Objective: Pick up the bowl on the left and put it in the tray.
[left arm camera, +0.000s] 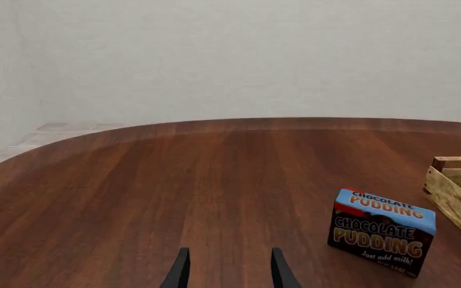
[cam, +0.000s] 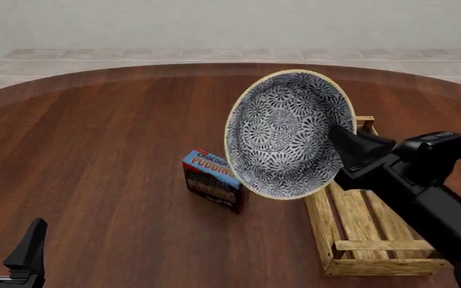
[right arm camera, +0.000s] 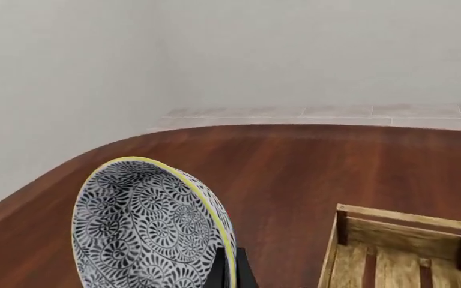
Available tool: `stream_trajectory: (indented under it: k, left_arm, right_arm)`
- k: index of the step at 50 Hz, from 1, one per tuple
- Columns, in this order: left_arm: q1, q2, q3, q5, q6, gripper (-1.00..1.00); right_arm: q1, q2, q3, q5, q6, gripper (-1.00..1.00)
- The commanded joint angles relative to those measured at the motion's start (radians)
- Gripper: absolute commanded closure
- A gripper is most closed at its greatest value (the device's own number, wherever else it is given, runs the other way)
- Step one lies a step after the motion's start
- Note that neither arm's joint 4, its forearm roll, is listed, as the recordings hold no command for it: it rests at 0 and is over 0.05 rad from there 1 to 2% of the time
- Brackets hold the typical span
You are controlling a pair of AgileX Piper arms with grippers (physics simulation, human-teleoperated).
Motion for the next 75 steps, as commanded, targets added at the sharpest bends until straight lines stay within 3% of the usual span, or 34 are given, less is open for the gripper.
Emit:
stream_trajectory:
  k: [1, 16, 23, 31, 32, 35, 38, 61, 65, 73, 75]
  left_arm:
    - [0.0, 0.0, 0.0, 0.0, 0.0, -1.0]
    - [0.0, 0.0, 0.0, 0.0, 0.0, -1.0]
    - [0.0, 0.0, 0.0, 0.0, 0.0, -1.0]
    - [0.0, 0.0, 0.0, 0.0, 0.0, -1.0]
    - [0.0, 0.0, 0.0, 0.0, 0.0, -1.0]
    - [0.0, 0.0, 0.0, 0.0, 0.0, -1.0]
    - [0.0, 0.0, 0.0, 0.0, 0.0, -1.0]
    - [0.0, 0.0, 0.0, 0.0, 0.0, -1.0]
    - [0.0, 0.0, 0.0, 0.0, 0.0, -1.0]
    - [0.0, 0.0, 0.0, 0.0, 0.0, -1.0]
    - [0.0, 0.0, 0.0, 0.0, 0.0, -1.0]
  right_arm:
    - [-0.064, -0.045, 0.014, 0.008, 0.049, 1.0]
    - [-0.153, -0.083, 0.024, 0.045, 0.095, 1.0]
    - [-0.208, -0.041, 0.032, 0.036, 0.167, 1.0]
    - [-0.237, -0.047, 0.035, 0.037, 0.184, 1.0]
    - [-0.271, -0.04, 0.032, 0.052, 0.19, 1.0]
    - [-0.249, -0.04, 0.038, 0.032, 0.195, 1.0]
    - [-0.262, -0.013, 0.05, 0.011, 0.234, 1.0]
    - [-0.302, 0.108, 0.077, -0.068, 0.363, 1.0]
    - [-0.325, 0.11, 0.078, -0.061, 0.363, 1.0]
    - [-0.316, 0.154, 0.092, -0.107, 0.398, 1.0]
    - [-0.276, 0.179, 0.097, -0.138, 0.423, 1.0]
